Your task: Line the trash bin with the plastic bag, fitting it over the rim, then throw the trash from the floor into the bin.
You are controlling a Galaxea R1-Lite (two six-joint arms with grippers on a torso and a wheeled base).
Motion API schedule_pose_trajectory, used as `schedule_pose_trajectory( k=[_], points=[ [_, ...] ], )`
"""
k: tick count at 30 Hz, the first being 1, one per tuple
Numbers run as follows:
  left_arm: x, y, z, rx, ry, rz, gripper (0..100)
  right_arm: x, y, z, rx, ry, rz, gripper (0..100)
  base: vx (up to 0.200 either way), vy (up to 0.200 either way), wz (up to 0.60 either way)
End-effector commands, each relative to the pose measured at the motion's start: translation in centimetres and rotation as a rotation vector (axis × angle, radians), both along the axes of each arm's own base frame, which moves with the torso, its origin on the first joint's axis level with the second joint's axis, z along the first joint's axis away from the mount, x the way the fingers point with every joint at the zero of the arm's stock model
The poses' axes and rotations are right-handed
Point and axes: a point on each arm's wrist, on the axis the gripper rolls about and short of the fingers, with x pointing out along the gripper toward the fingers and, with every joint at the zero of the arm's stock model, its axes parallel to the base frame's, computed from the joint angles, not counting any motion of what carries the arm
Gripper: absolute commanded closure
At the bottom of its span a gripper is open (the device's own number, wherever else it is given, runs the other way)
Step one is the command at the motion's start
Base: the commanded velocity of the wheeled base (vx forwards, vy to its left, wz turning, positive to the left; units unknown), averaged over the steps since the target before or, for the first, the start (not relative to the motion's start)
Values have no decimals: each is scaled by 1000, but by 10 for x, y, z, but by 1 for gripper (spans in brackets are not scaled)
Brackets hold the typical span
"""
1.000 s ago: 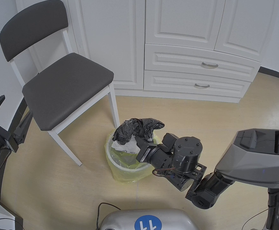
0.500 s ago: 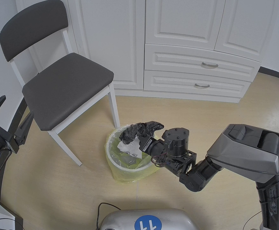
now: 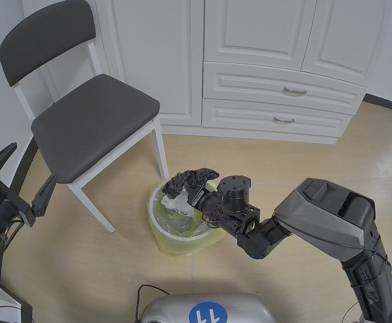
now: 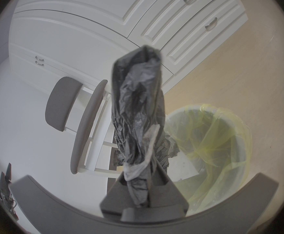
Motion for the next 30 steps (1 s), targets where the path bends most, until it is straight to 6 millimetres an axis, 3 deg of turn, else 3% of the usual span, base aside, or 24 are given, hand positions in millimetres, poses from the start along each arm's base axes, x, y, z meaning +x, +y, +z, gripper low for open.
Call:
schedule_pose_trajectory(
  k=[1, 7, 13, 30],
  points=[
    [1, -4, -6, 22, 23, -22, 0, 12, -3, -10, -4, -8, 9, 100, 0, 0, 0],
    [3, -6, -10, 37, 45, -33, 0, 24, -6, -17, 1, -15, 11, 100, 0, 0, 0],
    [3, -6, -11, 38, 48, -33, 0, 32, -18, -42, -79, -15, 17, 100, 0, 0, 0],
    [-2, -4, -5, 28, 8, -25, 0, 13, -27, -67, -235, 19, 39, 100, 0, 0, 0]
  ],
)
